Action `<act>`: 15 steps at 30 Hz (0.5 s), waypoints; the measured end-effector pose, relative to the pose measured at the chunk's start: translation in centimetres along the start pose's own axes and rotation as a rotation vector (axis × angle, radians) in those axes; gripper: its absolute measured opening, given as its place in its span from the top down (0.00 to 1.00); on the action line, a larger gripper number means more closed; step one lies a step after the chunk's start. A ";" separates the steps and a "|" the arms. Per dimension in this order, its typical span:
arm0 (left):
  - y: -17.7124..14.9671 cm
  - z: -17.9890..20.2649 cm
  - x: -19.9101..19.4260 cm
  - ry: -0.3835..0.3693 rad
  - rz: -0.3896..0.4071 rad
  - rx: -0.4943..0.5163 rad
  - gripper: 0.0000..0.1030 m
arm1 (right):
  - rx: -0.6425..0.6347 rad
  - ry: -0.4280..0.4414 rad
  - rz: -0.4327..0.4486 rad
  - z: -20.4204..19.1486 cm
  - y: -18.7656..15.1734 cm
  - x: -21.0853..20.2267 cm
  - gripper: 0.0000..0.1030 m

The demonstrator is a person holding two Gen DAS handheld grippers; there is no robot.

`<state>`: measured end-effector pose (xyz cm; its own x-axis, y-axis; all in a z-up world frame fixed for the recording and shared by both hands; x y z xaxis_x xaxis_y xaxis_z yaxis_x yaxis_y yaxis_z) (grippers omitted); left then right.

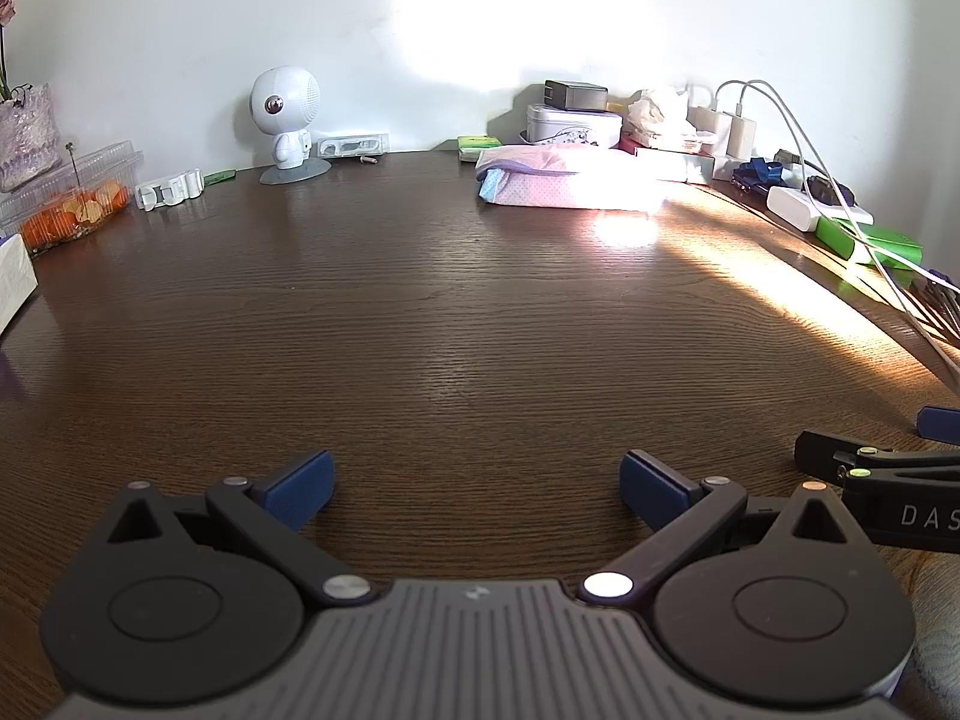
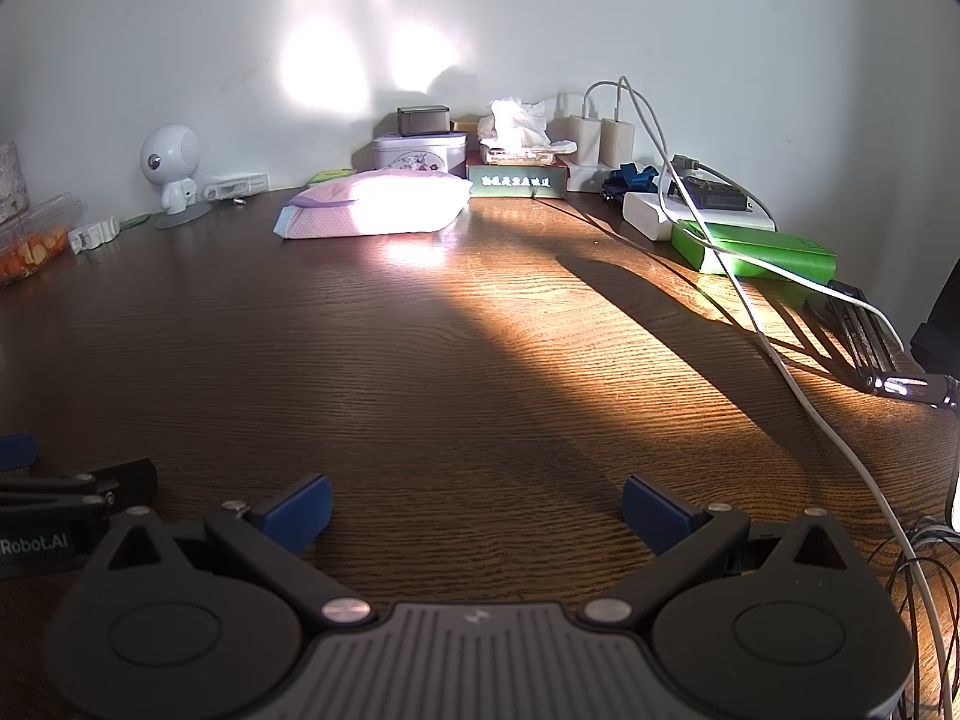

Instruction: Fold clothes

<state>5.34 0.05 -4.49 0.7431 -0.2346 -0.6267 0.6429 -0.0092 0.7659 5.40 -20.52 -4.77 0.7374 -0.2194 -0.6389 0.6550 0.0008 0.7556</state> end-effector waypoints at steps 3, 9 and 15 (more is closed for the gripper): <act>0.1 -0.1 -0.1 0.000 0.000 0.000 0.00 | 0.000 0.000 0.000 0.0 0.0 0.0 0.00; 0.1 -0.2 -0.2 0.000 0.000 0.000 0.00 | 0.000 0.000 0.000 -0.1 0.0 0.0 0.00; 0.1 -0.1 -0.1 -0.001 0.000 0.000 0.00 | 0.007 -0.010 -0.002 -0.2 0.0 -0.1 0.00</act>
Point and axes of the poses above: each gripper's, at about its wrist camera, not at the fingertips, and x roughly the way its jaws point, z to its right, y to its top, the point moved 7 cm from there along x, roughly the way its jaws point, and after that the axes turned 14 degrees about -y, right-handed, at the moved point
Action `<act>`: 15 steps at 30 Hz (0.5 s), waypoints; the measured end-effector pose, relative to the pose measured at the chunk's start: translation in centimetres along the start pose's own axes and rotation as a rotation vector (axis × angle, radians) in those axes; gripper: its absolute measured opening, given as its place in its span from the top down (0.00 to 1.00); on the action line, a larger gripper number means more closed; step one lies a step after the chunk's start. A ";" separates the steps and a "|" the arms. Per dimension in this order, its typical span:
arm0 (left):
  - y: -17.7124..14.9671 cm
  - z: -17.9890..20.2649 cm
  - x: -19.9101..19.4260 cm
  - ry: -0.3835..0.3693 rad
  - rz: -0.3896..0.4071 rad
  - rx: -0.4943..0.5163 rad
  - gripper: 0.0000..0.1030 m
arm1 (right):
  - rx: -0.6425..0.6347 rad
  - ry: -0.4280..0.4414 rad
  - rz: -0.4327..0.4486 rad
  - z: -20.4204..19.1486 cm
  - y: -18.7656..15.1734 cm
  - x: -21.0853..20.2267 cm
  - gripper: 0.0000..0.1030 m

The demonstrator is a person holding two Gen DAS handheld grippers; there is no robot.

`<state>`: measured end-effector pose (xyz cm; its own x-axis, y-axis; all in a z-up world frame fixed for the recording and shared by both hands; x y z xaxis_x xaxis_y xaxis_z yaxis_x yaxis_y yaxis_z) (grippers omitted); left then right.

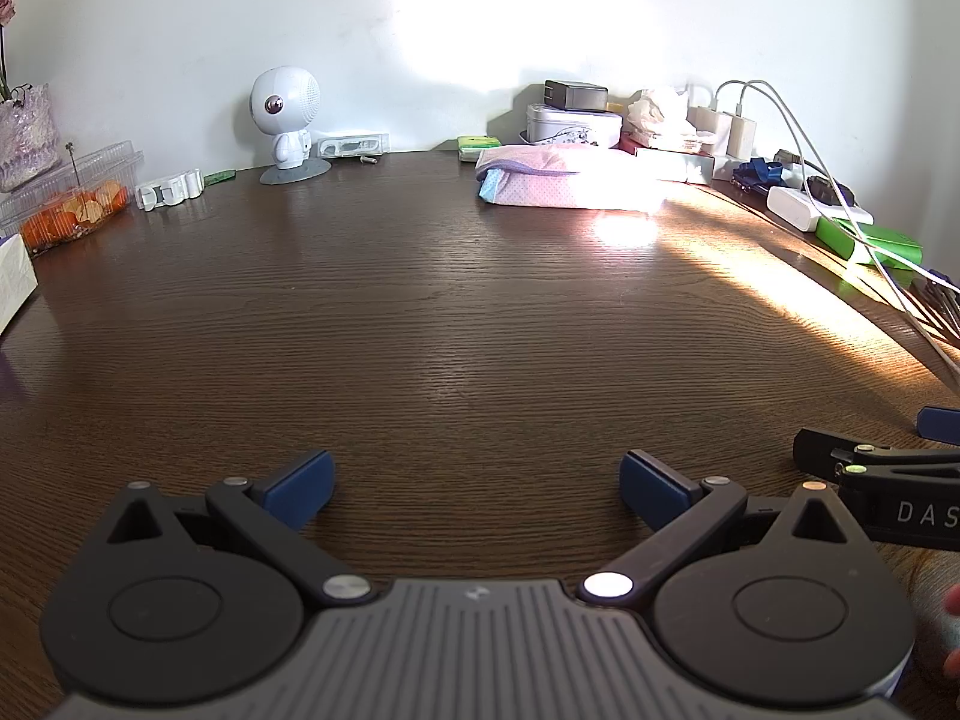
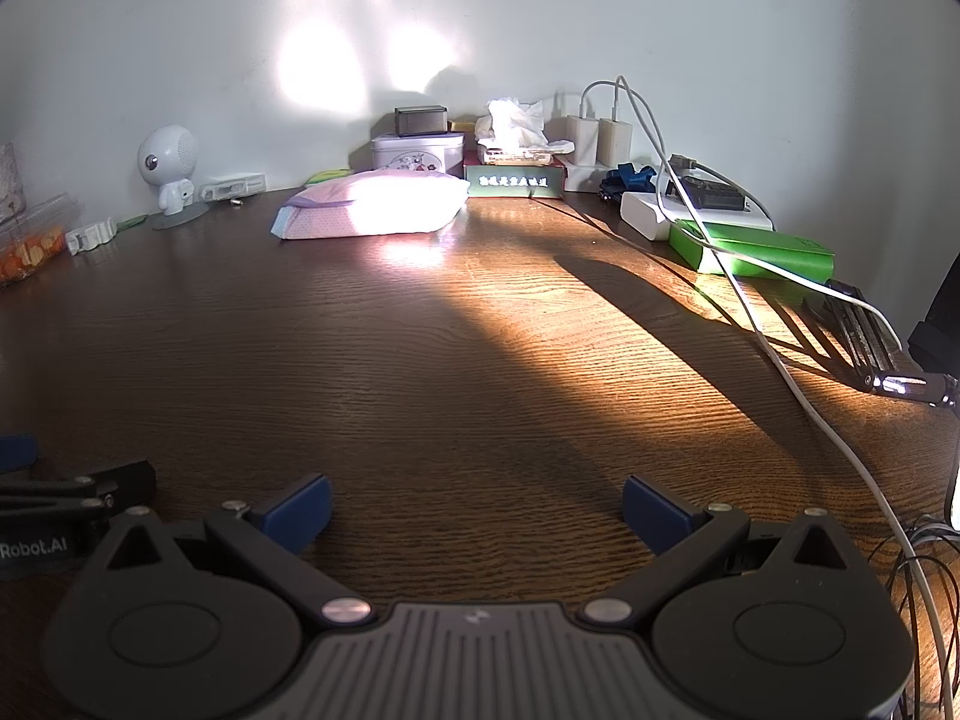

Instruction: Fold clothes

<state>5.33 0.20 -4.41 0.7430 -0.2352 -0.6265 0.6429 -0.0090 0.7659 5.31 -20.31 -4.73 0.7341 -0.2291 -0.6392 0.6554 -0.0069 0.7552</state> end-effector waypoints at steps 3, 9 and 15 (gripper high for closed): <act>-0.1 0.1 0.0 0.000 0.000 0.000 0.00 | -0.003 0.002 0.000 -0.3 0.1 0.0 0.00; -0.4 0.7 0.4 -0.001 0.000 0.002 0.00 | -0.014 0.018 0.003 -0.3 0.0 0.0 0.00; 0.3 1.3 1.5 -0.008 -0.003 0.009 0.00 | -0.017 0.020 0.003 -0.4 0.0 -0.1 0.00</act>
Point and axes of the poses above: each gripper's, at about its wrist camera, not at the fingertips, and x roughly the way its jaws point, z to its right, y to its top, the point moved 7 cm from there along x, roughly the way its jaws point, and after that the axes turned 14 degrees about -y, right-handed, at the moved point
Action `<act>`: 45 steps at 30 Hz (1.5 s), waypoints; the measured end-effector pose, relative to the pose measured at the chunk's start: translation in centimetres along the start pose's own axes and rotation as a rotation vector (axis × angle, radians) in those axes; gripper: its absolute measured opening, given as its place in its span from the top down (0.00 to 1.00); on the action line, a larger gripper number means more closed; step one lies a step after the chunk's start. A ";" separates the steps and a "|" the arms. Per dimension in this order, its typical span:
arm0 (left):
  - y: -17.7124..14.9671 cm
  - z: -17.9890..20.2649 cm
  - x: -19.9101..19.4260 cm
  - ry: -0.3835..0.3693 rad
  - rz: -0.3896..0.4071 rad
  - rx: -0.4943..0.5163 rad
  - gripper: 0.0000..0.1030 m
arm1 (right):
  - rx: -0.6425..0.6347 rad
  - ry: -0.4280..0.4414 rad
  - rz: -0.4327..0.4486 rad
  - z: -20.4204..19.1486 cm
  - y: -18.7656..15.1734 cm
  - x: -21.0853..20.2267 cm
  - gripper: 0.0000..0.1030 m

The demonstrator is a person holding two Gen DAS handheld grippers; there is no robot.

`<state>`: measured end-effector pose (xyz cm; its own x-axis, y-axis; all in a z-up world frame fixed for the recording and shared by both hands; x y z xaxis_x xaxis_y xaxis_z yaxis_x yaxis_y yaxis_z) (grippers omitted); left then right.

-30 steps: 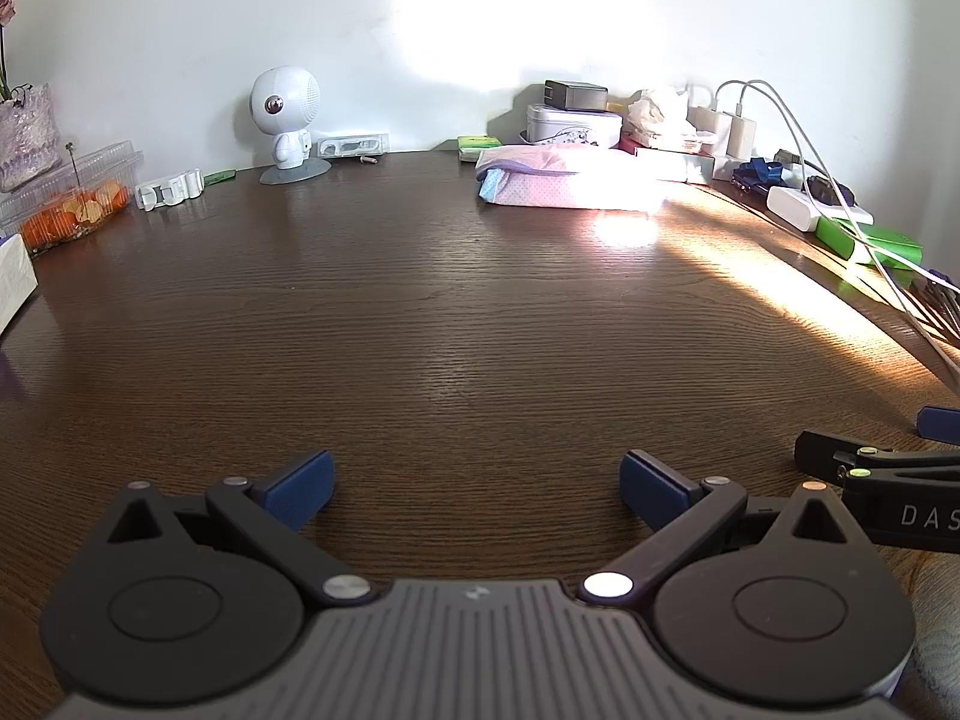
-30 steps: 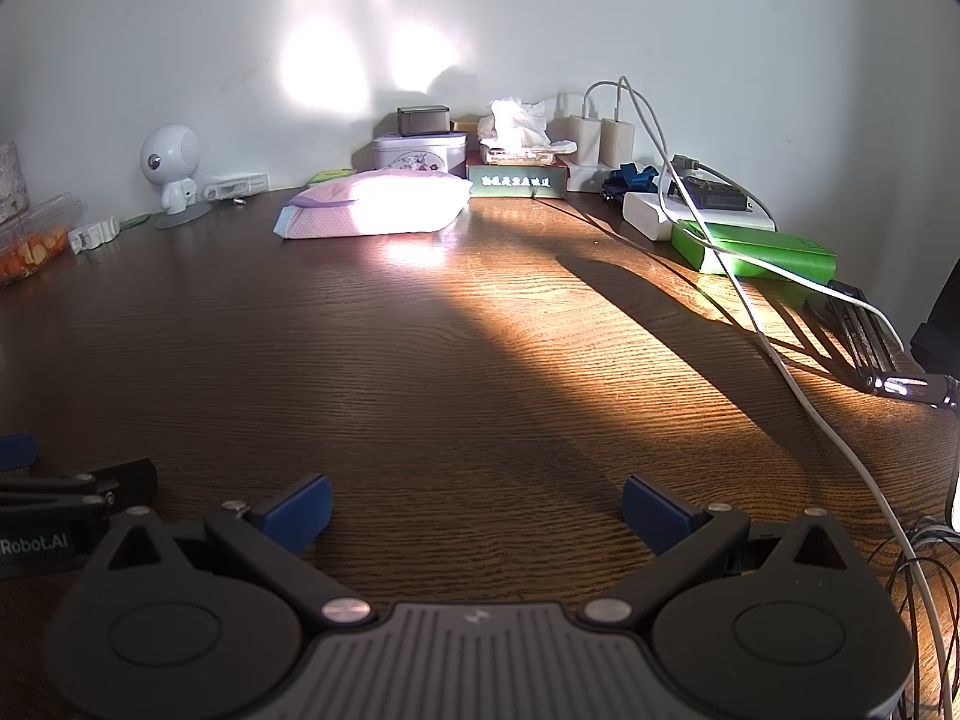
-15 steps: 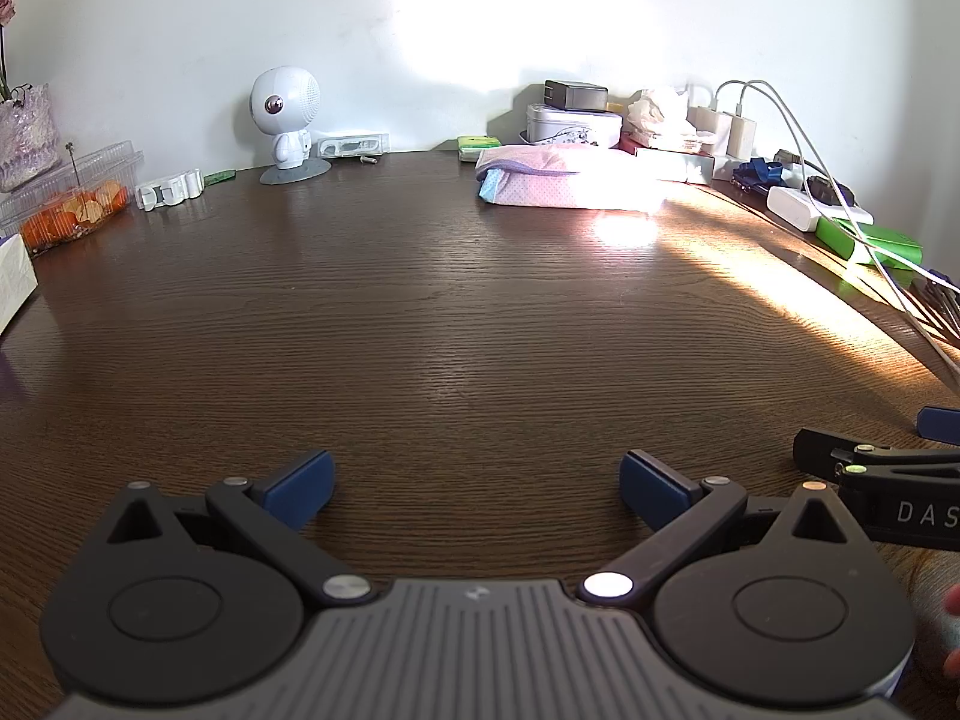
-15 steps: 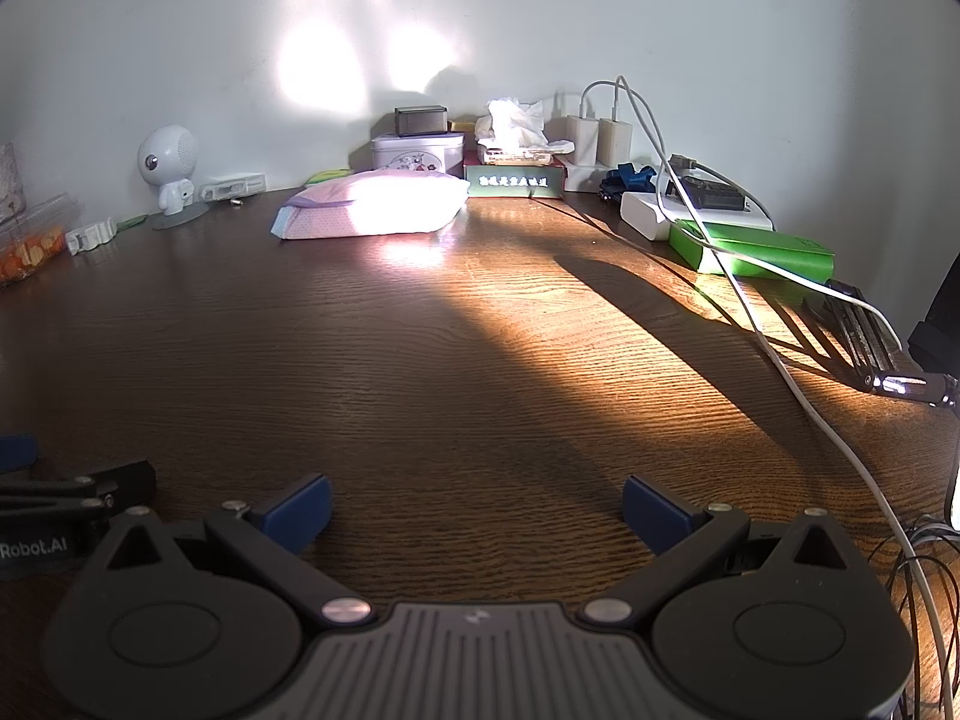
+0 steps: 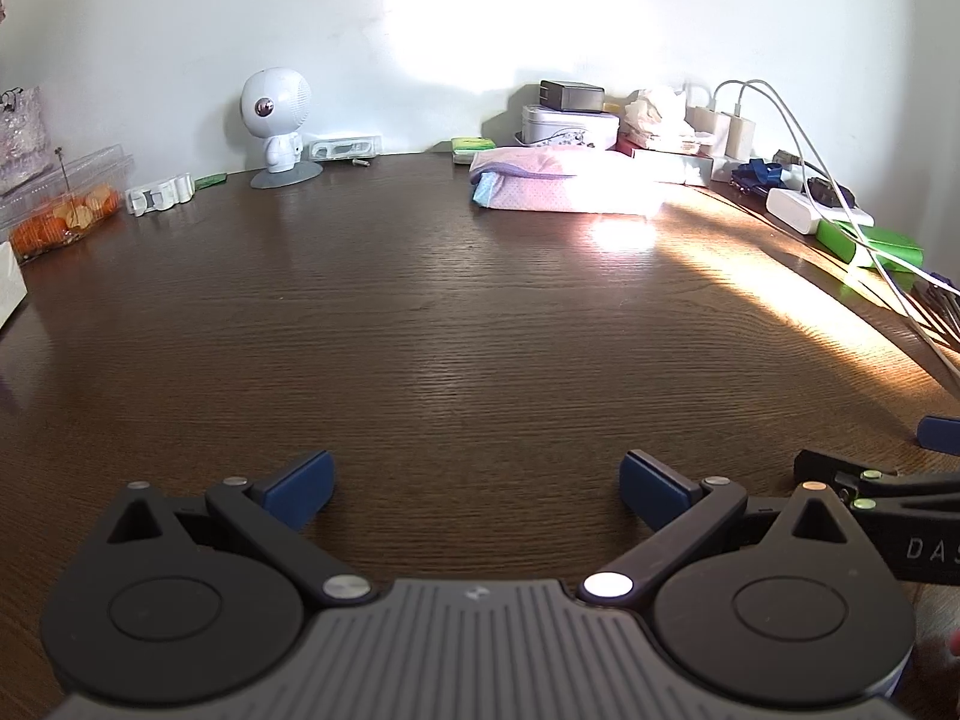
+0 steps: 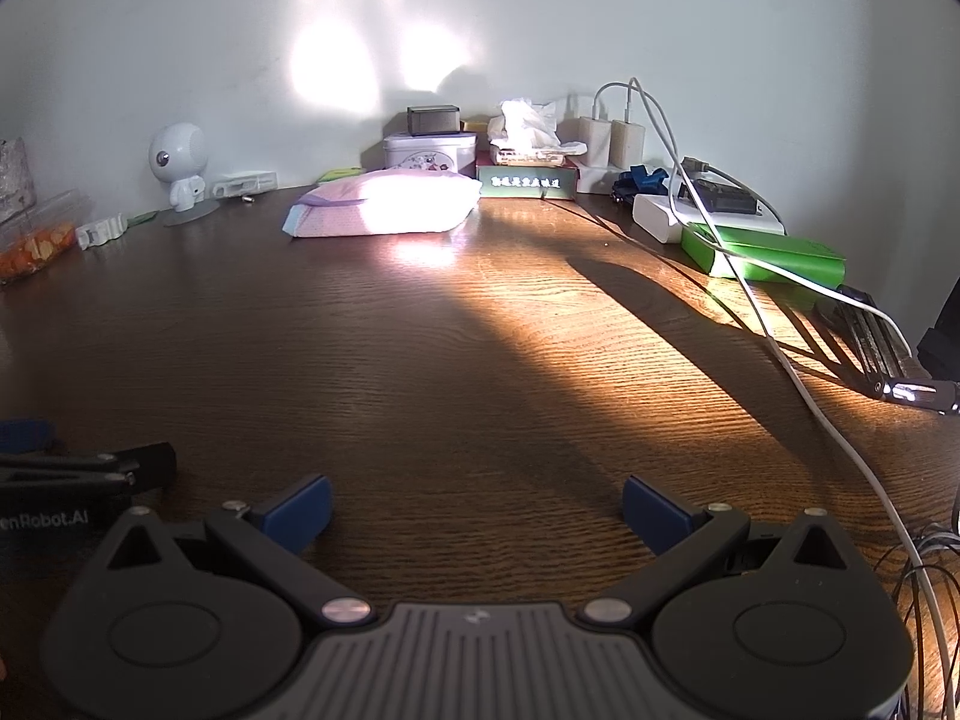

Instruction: Fold clothes

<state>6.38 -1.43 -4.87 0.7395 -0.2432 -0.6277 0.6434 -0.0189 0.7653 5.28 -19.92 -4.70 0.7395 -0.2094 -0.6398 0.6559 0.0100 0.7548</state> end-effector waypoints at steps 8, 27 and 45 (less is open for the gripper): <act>5.7 -1.0 1.1 -0.019 0.076 -0.056 0.00 | -0.055 0.093 0.005 -0.1 3.5 1.2 0.00; 17.3 -4.1 18.8 -0.155 -0.107 -0.100 0.98 | -0.023 0.306 -0.135 -5.6 19.2 19.6 0.96; 19.5 5.7 -19.0 -0.284 0.308 0.116 0.99 | -0.054 0.516 0.349 2.6 23.4 -18.1 0.98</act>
Point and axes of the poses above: each gripper's, at about its wrist camera, not at the fingertips, and x roughly the way its jaws point, z to its right, y to its top, the point moved 7 cm from there along x, roughly the way its jaws point, and after that the axes turned 14 degrees about -y, right-handed, at the moved point
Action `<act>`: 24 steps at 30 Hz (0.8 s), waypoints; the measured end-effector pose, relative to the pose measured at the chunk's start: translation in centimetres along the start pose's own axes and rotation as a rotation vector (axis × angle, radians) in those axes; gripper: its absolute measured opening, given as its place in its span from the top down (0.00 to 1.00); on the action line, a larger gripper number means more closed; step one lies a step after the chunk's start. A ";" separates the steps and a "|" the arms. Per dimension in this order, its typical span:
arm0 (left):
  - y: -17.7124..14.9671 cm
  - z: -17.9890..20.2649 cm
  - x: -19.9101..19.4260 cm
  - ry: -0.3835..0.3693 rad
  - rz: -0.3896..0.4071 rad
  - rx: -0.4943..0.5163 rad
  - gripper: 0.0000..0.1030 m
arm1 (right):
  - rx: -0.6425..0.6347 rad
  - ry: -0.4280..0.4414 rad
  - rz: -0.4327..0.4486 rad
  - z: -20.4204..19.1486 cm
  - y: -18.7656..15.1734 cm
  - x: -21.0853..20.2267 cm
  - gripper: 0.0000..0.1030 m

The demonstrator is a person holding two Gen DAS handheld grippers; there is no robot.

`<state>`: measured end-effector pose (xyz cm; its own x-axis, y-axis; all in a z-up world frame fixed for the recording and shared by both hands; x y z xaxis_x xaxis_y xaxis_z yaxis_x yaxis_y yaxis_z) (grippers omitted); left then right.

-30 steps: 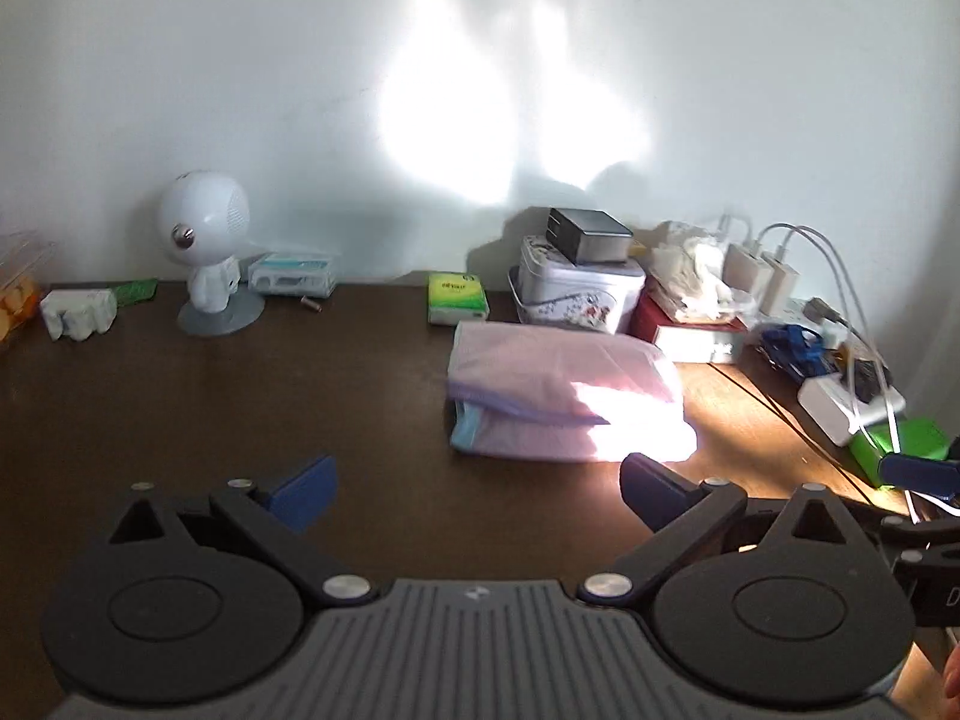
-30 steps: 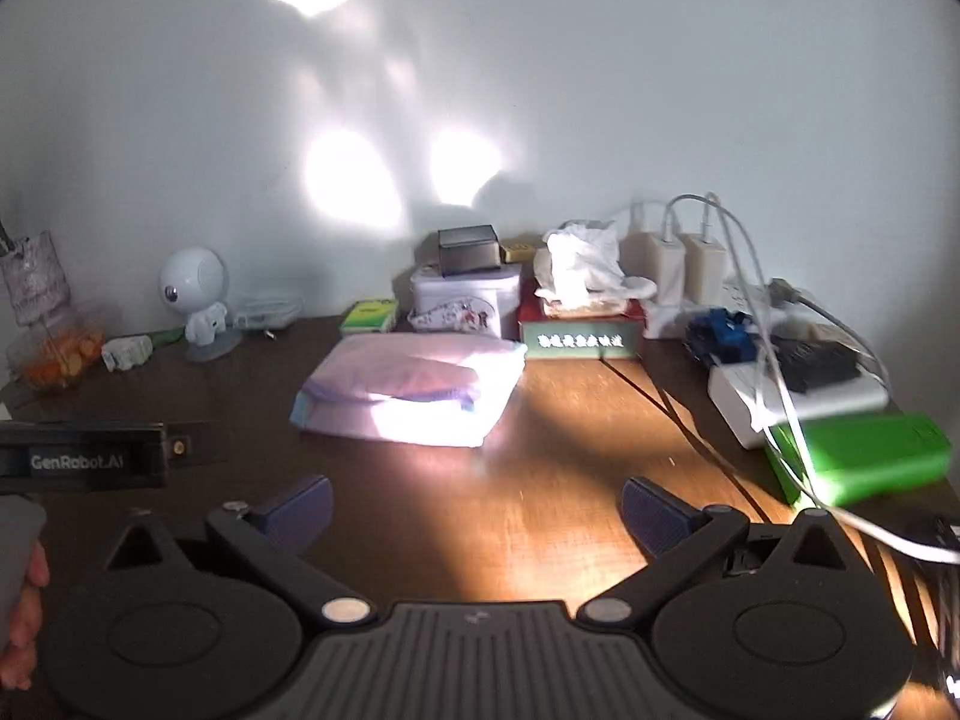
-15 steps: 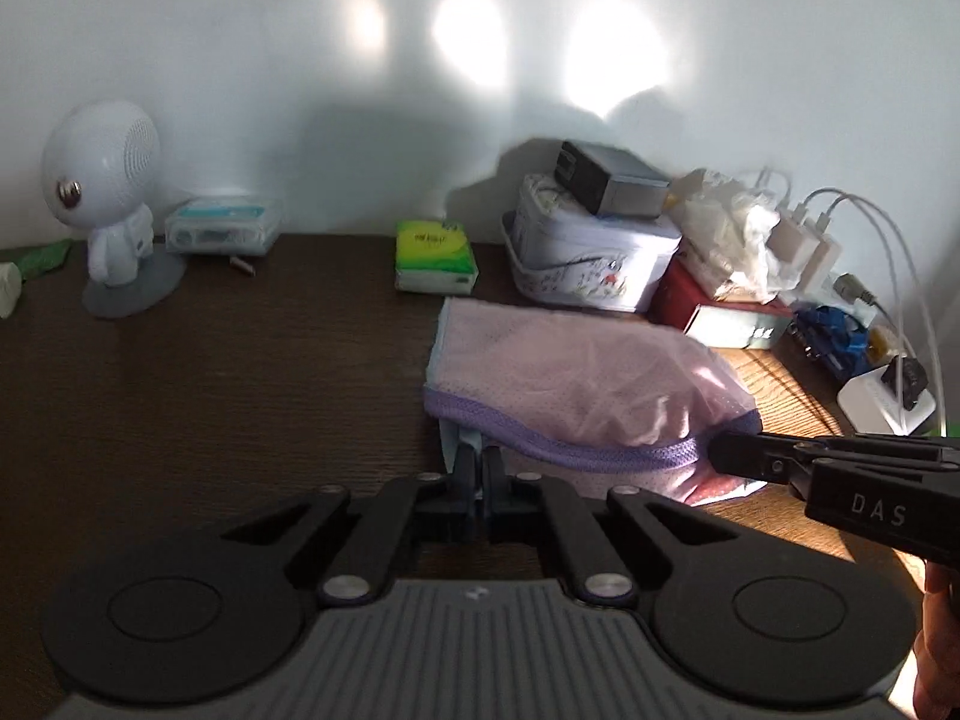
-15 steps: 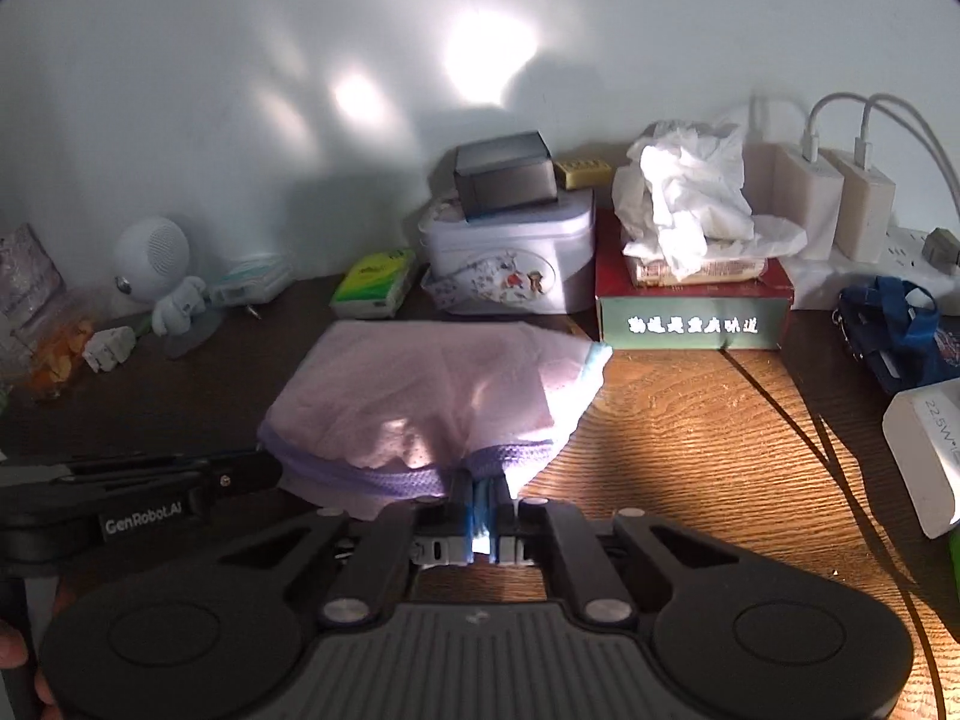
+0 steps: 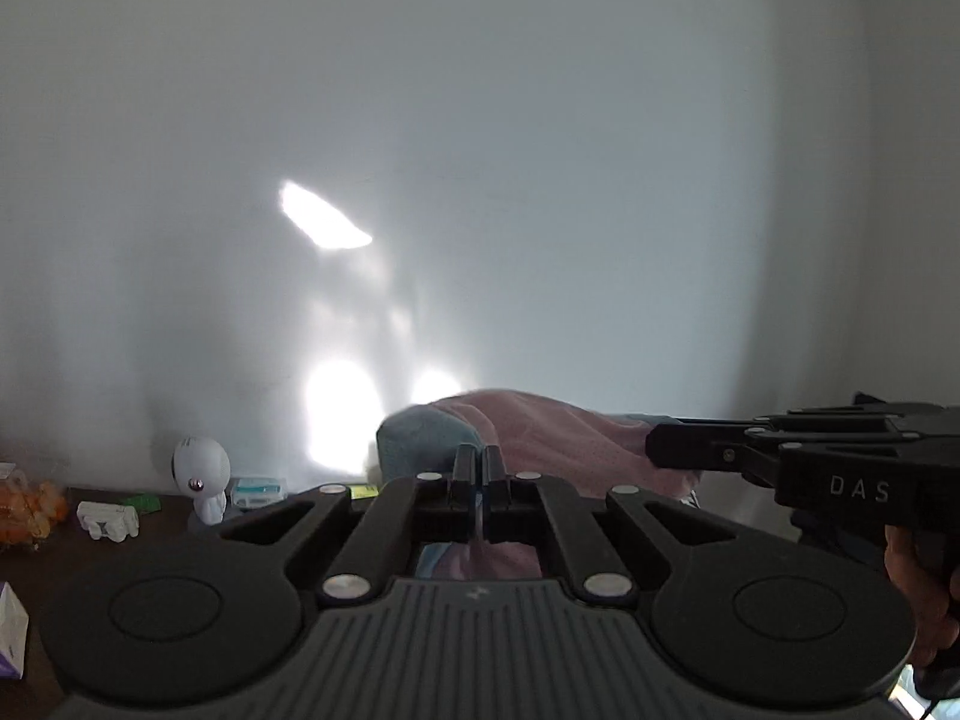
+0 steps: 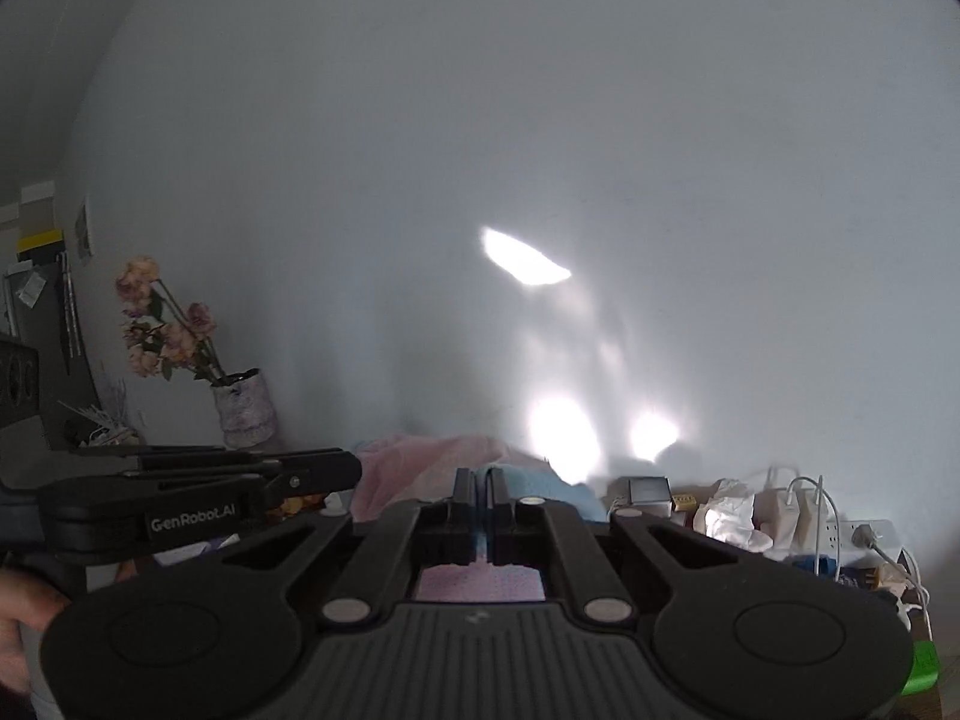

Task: Fold clothes
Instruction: 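Lift the garment with both grippers and shake it open over the table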

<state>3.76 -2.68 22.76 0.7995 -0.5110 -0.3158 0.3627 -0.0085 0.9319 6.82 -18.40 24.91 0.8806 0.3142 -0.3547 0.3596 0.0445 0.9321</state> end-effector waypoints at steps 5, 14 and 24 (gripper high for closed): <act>-16.7 4.0 -6.4 -0.074 -0.160 -0.143 0.98 | -0.045 0.040 -0.222 -1.9 -16.4 -8.0 0.95; -25.8 2.8 -7.7 -0.055 -0.313 -0.287 0.53 | -0.010 -0.046 -0.322 -0.3 -28.7 -13.4 0.61; -21.8 -3.4 8.8 0.017 -0.440 -0.239 0.49 | 0.111 -0.114 -0.430 5.6 -26.0 3.4 0.64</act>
<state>4.54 -4.13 -0.93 0.5532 -0.4891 -0.6743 0.7650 -0.0221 0.6437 2.19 -23.76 -0.97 0.6698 0.1831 -0.7196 0.7256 0.0444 0.6867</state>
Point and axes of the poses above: each gripper's, at about its wrist camera, not at the fingertips, and x roughly the way its jaws point, z to its right, y to its top, the point moved 7 cm from there along x, roughly the way its jaws point, and after that the axes turned 14 degrees about -y, right-handed, at the moved point
